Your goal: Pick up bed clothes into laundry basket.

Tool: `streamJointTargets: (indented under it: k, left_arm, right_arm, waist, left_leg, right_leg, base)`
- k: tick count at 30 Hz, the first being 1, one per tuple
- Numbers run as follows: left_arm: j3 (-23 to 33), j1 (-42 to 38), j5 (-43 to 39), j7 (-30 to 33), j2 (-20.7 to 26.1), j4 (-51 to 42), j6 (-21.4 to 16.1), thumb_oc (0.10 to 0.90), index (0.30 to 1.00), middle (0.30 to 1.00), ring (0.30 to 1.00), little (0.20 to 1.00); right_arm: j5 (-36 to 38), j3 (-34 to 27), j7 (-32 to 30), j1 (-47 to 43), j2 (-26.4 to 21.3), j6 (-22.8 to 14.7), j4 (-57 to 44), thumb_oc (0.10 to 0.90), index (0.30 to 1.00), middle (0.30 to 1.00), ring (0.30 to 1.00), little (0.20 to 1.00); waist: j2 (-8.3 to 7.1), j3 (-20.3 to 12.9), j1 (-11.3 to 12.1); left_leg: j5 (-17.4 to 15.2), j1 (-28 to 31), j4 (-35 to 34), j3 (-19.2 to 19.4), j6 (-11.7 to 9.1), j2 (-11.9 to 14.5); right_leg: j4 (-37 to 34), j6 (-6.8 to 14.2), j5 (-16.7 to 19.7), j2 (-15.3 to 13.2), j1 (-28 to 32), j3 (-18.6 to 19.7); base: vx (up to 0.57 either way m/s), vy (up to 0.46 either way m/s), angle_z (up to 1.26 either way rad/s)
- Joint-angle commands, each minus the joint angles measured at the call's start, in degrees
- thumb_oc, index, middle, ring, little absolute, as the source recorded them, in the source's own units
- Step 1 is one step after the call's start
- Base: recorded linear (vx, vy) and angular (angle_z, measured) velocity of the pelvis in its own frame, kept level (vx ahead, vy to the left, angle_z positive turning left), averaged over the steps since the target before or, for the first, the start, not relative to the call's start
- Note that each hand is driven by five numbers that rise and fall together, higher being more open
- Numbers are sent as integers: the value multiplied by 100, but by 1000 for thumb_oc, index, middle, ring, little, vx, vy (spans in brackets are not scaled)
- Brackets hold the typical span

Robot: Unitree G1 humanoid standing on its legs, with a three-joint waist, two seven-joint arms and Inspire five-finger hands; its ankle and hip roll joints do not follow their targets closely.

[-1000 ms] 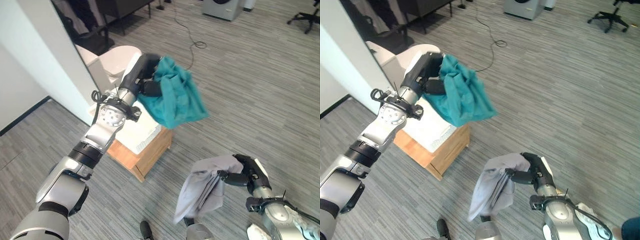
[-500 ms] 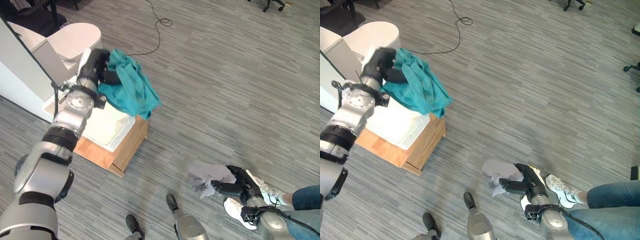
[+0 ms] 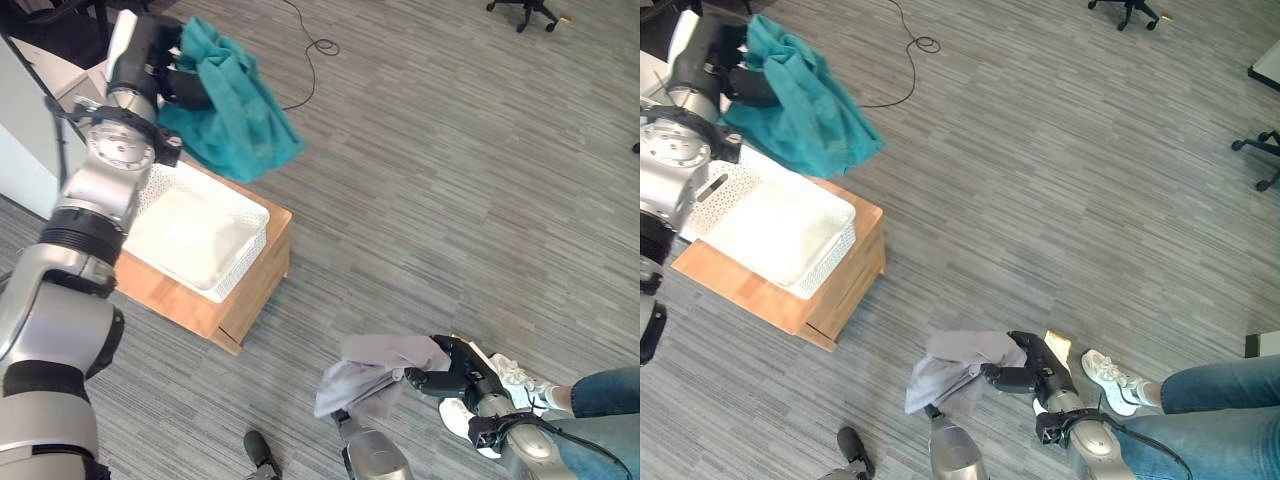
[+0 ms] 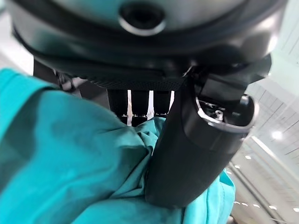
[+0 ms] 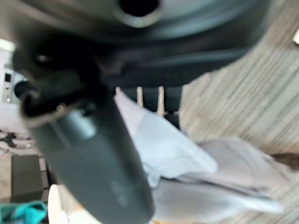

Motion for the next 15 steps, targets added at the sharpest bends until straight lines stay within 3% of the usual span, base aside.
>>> streamJointTargets:
  k: [1,15]
  left_arm:
    - [-157,-1431,291,384,411,177,-460,400,300,300,300,300]
    - [-471,-1707,1052,462,592,856,-209,400,300,300,300,300]
  right_arm:
    - [212,-340,171,-57,-149,-446,-49,400,300,300,300,300]
    - [201,-221,264,-46,-220,-464,-176,400,300,300,300,300]
  waist:
    - [-106,-589,313]
    - [-226,-662,376]
  left_leg:
    - [-351,191,6,-207,-193,52]
    - [-382,159,6,-234,-183,76]
  right_leg:
    - [88,764,-461,-387,260,-289]
    - [85,806,-456,-406,283,-441]
  base:
    - [12,16,-4]
    - [6,1,0]
